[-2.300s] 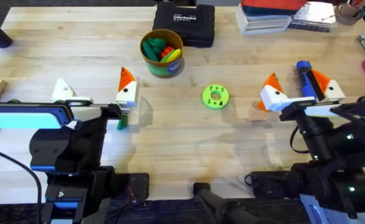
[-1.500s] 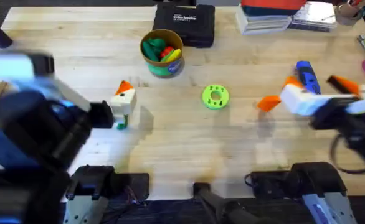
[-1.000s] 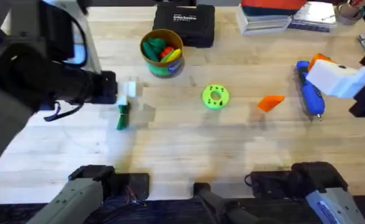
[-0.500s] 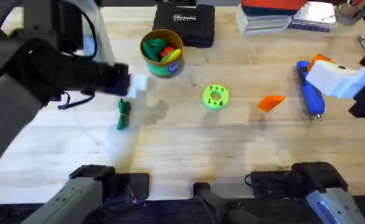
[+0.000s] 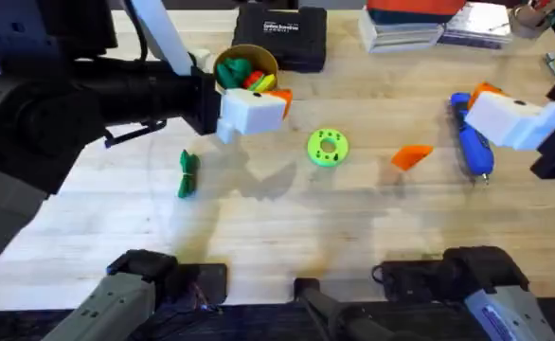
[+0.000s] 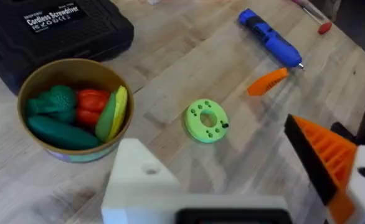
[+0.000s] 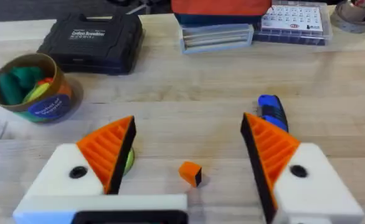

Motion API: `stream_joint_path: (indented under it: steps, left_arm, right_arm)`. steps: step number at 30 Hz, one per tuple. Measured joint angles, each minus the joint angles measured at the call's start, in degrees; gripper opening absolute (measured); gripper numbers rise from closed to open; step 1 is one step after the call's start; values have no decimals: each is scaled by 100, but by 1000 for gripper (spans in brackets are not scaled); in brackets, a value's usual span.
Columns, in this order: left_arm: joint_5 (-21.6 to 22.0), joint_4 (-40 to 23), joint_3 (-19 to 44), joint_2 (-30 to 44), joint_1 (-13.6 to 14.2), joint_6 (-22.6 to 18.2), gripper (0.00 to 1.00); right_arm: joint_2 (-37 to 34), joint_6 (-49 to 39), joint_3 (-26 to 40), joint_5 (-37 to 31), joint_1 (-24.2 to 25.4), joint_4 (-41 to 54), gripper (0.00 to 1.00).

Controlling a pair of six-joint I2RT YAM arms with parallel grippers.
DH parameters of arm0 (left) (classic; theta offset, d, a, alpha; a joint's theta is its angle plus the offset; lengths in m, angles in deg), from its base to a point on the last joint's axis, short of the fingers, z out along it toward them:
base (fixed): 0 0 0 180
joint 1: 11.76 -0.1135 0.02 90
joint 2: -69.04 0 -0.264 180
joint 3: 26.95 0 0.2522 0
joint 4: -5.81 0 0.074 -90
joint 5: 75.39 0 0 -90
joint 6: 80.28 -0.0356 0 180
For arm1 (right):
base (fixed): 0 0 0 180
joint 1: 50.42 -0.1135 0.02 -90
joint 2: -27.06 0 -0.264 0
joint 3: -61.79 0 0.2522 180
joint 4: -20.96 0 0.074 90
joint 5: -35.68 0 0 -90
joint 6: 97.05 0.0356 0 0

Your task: Pick up the gripper from the table and insert it into the empty holder that is missing its gripper. Then pick up a screw, insert it into the mounting hole, and use the screwdriver to tighten it. Finally, clean up the table by picking up the vegetable and placing it into the bucket.

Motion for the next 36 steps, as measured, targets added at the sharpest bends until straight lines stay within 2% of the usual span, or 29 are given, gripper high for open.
stream_joint_path:
  steps: [3,6,9,12,16,18,25,32,36]
  left_arm:
    - [-33,160,-4,50,22,-129,987]
    - [-65,889,-93,116,259,-493,988]
    - [-100,1798,-430,24,678,-779,988]
    - [27,2708,-1101,-237,1212,-939,988]
    - [428,3784,-2208,-899,1940,-1010,988]
    - [692,4085,-2702,-1410,2232,-988,988]
    - [1533,4288,-3931,-3262,2854,-889,988]
    - [1943,4268,-4839,-4429,2953,-481,988]
    - [1988,3509,-5047,-5166,2953,-334,990]
  right_arm:
    - [0,0,0,0,0,-2,994]
    - [0,0,0,0,0,0,994]
    - [0,-2,0,0,0,0,994]
    - [0,-1,0,0,0,0,994]
    - [0,-2,0,0,0,0,994]
    - [0,0,0,-1,0,0,994]
    - [0,-2,0,-1,0,0,994]
    - [0,-2,0,0,0,0,993]
    - [0,0,0,0,0,0,993]
